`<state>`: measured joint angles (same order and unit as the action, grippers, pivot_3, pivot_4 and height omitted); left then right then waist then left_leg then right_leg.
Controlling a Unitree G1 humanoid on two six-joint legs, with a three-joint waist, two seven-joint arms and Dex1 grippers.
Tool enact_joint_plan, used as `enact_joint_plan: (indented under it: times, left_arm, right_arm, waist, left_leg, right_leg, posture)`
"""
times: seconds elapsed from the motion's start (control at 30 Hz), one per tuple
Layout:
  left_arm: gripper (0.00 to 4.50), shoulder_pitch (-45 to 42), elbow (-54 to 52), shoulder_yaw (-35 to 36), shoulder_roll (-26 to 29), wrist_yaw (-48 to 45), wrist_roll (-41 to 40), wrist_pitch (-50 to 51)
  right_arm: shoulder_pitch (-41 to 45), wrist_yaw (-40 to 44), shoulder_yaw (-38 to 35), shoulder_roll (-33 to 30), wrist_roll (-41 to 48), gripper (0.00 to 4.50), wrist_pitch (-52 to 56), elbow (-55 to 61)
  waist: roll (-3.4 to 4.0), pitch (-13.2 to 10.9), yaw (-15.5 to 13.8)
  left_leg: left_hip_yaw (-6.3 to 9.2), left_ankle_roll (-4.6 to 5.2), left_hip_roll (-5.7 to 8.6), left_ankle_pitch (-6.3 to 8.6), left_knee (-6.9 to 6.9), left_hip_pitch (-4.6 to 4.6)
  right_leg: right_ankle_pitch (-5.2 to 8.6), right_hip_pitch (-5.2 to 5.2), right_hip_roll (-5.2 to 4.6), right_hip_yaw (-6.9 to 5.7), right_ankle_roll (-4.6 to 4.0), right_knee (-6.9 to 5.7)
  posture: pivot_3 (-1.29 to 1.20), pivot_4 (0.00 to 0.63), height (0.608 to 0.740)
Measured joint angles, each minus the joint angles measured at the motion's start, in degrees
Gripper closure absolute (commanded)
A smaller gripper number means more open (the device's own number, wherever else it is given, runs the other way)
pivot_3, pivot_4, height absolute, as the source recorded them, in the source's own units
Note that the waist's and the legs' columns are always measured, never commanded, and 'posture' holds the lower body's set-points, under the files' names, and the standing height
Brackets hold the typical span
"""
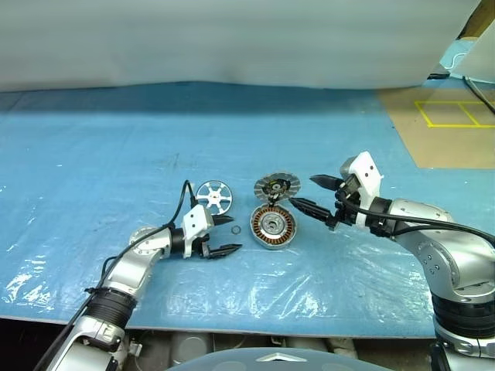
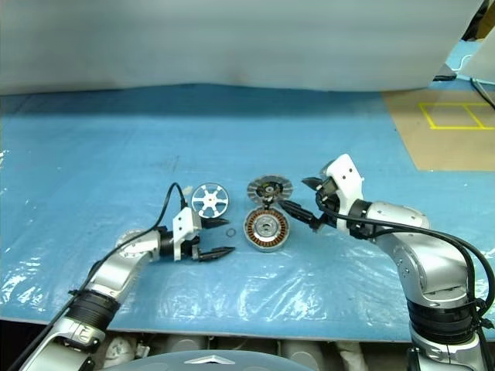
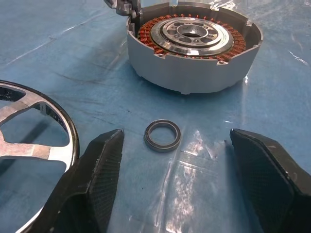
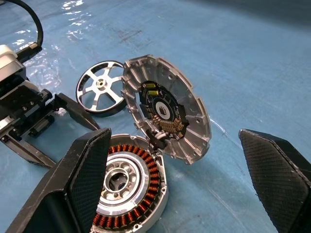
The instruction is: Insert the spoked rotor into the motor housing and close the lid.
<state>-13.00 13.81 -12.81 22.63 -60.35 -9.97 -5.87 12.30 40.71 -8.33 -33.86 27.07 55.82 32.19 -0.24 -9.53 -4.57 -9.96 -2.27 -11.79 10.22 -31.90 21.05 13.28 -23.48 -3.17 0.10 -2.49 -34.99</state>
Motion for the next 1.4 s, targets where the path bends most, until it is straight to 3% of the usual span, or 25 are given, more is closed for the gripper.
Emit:
enact_joint_plan:
  times: [0.37,0.47,0.7,0.73,1.0,1.23,1.4]
  left_arm:
    - [0.81,-4.6,12.5,-0.8,-4.1,-0.5,1.8,-10.2]
    - [1.43,-5.7,15.3,-0.8,-4.5,-1.0,1.9,-12.2]
    - [3.71,-7.1,17.6,-1.1,-4.6,-2.2,2.0,-13.1]
    - [3.84,-7.1,17.6,-1.2,-4.6,-2.2,2.0,-13.0]
    - [3.84,-5.7,11.8,-1.5,-3.5,-2.3,2.0,-7.4]
    - [3.84,-3.3,5.8,-1.3,-2.9,-1.6,1.4,-3.0]
    - [3.84,-0.5,3.1,0.3,-3.2,-4.6,-4.3,1.0]
  right_arm:
    - [-1.3,-2.4,1.9,-2.2,-0.4,0.1,-2.3,-1.1]
    - [-1.3,-3.1,2.5,-2.2,-0.5,0.06,-2.9,-1.2]
    - [-1.3,-4.3,3.6,-2.2,-1.0,0.06,-3.4,-2.3]
    - [-1.3,-4.4,3.7,-2.3,-1.0,0.06,-3.4,-2.3]
    - [-1.3,-4.7,4.4,-2.9,-1.1,0.06,-3.4,-2.3]
    - [-1.3,-4.8,4.6,-2.9,-1.1,0.06,-3.5,-2.3]
    - [-1.2,-4.0,4.2,-2.6,0.8,0.06,-3.9,-2.3]
  waist:
    - [0.71,0.4,-1.1]
    - [0.82,0.5,-1.1]
    - [0.89,0.6,-1.1]
    - [0.9,0.6,-1.1]
    - [0.9,0.6,-1.0]
    - [0.89,0.6,-0.9]
    - [0.84,0.5,-0.8]
  left_leg:
    - [0.0,0.03,0.12,0.02,0.08,-0.48]
    - [0.01,0.16,0.22,0.09,0.26,-0.77]
    - [0.14,0.24,0.39,0.14,0.73,-1.0]
    - [0.15,0.24,0.4,0.13,0.73,-0.98]
    - [0.14,0.22,0.4,0.12,0.73,-0.76]
    - [0.03,0.0,0.38,-0.01,0.73,-0.09]
    - [0.03,0.0,0.37,0.0,0.73,-0.09]
  right_leg:
    - [0.24,0.51,-0.19,0.0,0.51,0.11]
    - [0.24,0.74,-0.26,0.02,0.57,0.15]
    - [0.28,0.83,-0.39,0.03,0.63,0.25]
    - [0.28,0.82,-0.39,0.03,0.63,0.25]
    - [0.4,0.62,-0.39,0.04,0.79,0.3]
    - [0.35,0.14,-0.33,-0.02,0.42,0.3]
    - [0.37,0.11,-0.33,-0.02,0.4,0.3]
  posture:
    - [0.0,0.15,0.74]
    - [0.0,0.15,0.74]
    - [0.0,0.15,0.74]
    - [0.0,0.15,0.74]
    - [0.0,0.15,0.74]
    - [0.0,0.15,0.74]
    - [0.0,0.15,0.74]
